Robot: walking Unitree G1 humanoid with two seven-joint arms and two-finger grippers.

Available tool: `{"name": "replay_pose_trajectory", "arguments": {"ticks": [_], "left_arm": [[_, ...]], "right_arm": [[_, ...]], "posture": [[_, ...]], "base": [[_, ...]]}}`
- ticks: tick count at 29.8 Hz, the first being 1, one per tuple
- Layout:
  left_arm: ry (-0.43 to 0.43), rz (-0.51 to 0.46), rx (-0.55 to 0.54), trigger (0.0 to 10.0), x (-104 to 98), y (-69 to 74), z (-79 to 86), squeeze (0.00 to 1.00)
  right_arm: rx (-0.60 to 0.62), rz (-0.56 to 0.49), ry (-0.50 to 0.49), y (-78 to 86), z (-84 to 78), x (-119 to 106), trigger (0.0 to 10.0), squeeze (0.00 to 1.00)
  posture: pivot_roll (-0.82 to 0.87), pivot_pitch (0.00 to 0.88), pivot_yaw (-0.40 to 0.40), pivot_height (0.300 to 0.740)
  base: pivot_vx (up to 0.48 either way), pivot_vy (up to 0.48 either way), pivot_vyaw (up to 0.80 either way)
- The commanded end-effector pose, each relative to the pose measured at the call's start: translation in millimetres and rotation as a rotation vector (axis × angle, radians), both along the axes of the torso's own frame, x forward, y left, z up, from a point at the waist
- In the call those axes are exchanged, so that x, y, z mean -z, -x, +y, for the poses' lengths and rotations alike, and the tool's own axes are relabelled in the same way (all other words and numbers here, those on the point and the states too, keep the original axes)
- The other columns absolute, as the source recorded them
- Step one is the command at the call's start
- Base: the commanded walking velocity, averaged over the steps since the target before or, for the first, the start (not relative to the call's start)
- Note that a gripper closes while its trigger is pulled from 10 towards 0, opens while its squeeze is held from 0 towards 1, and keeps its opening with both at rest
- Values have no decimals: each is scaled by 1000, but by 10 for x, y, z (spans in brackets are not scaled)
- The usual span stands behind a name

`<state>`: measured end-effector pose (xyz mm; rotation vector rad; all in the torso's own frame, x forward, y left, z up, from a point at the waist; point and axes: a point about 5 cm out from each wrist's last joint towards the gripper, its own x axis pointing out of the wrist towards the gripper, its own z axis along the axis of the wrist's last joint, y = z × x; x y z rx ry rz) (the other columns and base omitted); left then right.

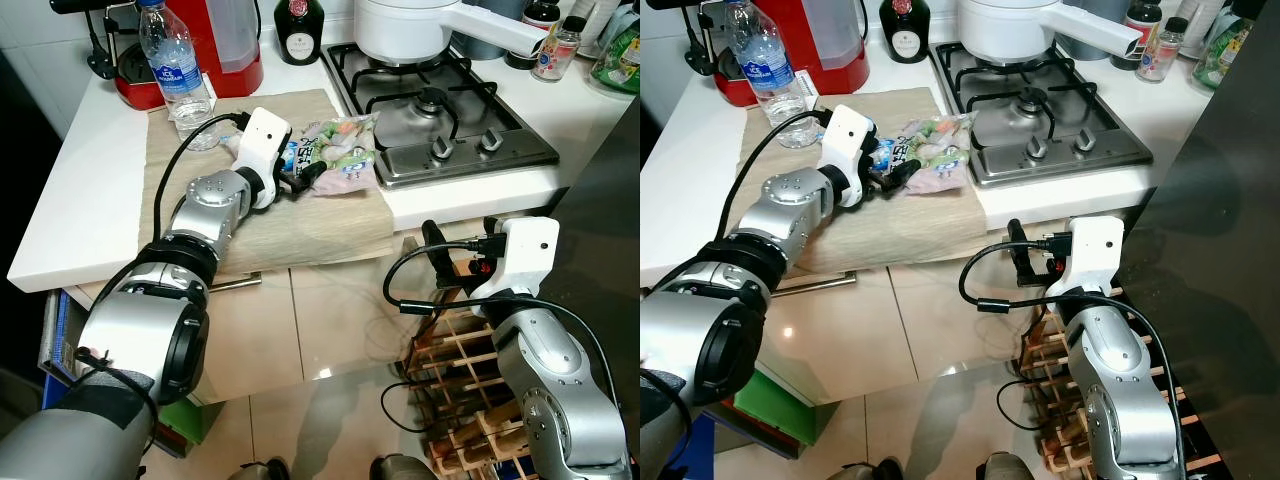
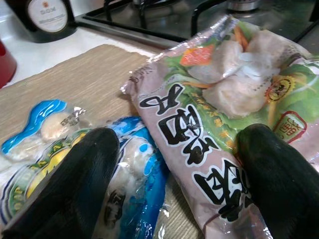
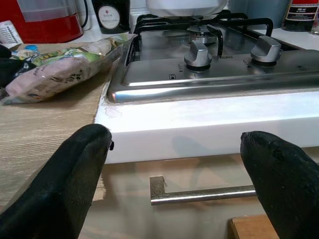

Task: Restocking fridge

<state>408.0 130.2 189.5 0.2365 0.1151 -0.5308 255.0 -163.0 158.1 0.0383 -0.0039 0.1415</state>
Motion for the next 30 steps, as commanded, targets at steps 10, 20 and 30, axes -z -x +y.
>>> {"name": "replay_pose_trajectory", "arguments": {"ticks": [10, 20, 30], "left_arm": [[266, 31, 49, 10000, -132, -13, -188, 0], [268, 81, 42, 10000, 21, 24, -208, 0], [269, 66, 40, 10000, -58, 2, -162, 0]], "right_arm": [[-4, -57, -77, -81, 12, -171, 10000, 878], [-103, -38, -380, -519, 315, -327, 10000, 878], [-193, 58, -508, -737, 652, -214, 10000, 878]], "posture": [[-321, 66, 56, 740], [-280, 52, 49, 740], [-235, 59, 49, 740]], "base": [[0, 0, 0], [0, 0, 0], [0, 0, 0]]}}
